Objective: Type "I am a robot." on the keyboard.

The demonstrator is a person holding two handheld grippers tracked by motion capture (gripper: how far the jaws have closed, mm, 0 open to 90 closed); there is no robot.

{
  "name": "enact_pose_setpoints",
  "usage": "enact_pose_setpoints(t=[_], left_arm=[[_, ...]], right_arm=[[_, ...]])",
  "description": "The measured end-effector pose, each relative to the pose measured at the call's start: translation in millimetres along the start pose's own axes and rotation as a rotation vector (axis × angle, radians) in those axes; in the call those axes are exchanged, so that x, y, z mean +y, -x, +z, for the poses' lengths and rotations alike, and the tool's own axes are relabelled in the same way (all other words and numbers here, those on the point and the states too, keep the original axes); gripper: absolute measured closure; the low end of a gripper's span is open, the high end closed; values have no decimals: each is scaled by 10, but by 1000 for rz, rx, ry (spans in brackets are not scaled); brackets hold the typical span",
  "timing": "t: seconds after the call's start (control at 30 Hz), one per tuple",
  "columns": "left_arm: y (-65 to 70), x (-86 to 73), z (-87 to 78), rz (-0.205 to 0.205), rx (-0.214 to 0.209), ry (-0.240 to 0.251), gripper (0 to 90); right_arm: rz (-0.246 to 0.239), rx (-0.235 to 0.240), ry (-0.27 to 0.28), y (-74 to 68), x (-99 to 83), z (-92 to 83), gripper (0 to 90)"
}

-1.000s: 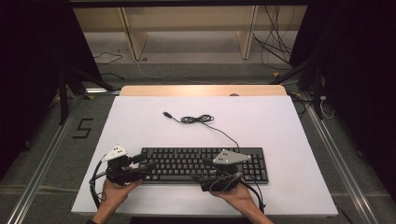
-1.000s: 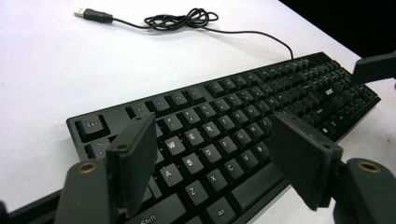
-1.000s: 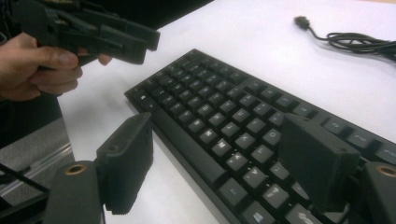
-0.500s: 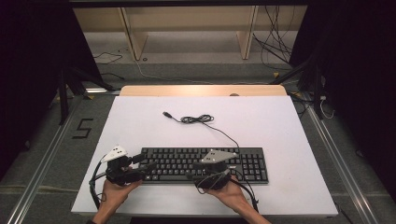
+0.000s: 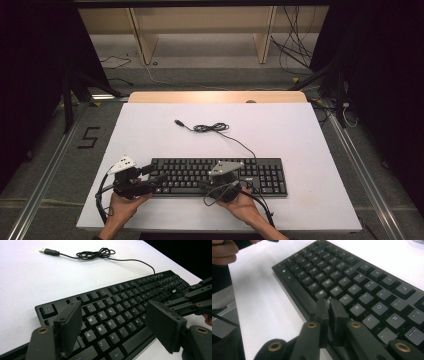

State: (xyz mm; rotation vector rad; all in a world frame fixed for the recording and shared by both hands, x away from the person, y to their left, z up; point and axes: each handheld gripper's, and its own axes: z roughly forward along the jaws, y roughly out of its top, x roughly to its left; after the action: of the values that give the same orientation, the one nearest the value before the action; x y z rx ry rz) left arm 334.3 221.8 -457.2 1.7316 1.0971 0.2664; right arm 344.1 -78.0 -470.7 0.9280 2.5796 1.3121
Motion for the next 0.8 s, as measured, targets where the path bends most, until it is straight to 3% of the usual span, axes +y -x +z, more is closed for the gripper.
enact_pose_setpoints(t=[0.73,0.8], left_arm=[[-6,1,-7,2,8,5,286],[-5,1,-7,2,9,5,287]], right_arm=[[-35,-31,-85,-19,-56,111,900],[-37,-30,-73,-23,-65,115,900]])
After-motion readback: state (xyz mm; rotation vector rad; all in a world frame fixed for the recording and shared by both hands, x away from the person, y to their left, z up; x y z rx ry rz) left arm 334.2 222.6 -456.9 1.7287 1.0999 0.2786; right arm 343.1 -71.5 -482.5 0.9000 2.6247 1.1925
